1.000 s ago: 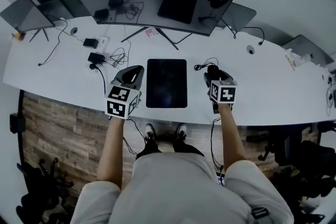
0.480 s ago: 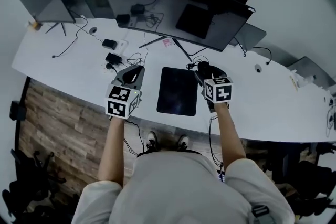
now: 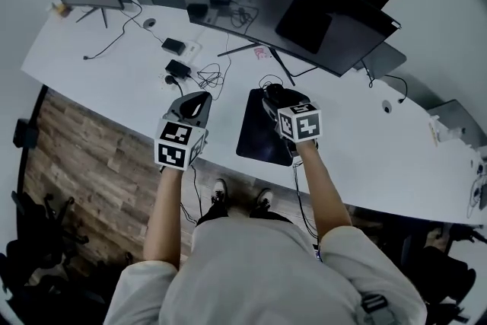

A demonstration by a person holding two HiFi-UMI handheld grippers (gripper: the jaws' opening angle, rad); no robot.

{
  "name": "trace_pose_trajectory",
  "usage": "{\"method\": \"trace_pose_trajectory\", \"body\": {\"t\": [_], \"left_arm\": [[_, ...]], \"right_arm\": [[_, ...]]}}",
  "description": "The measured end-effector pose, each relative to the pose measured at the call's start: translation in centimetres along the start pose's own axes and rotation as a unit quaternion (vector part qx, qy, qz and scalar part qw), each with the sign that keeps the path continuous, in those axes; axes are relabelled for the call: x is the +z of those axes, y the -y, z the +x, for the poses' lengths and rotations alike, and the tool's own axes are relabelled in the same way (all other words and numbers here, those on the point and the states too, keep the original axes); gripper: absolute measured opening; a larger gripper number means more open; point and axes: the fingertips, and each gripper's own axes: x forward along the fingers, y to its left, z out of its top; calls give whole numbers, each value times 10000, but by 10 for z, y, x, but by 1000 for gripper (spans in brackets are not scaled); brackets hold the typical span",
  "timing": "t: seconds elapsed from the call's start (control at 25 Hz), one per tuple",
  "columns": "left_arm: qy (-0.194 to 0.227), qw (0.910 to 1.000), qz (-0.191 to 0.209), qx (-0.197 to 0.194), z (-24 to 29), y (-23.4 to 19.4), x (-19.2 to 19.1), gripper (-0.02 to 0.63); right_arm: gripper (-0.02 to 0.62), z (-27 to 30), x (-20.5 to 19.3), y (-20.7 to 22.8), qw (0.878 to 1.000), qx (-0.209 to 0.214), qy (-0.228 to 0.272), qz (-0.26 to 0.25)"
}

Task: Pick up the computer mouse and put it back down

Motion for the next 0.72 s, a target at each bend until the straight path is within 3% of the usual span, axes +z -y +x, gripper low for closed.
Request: {"method": "trace_pose_trajectory", "body": {"t": [0.72], "left_arm": [[-602,9977,-157,-252,25,5,-55,18]], "right_arm": [[290,34,-125,28,9885,-521,-1287,599]]}}
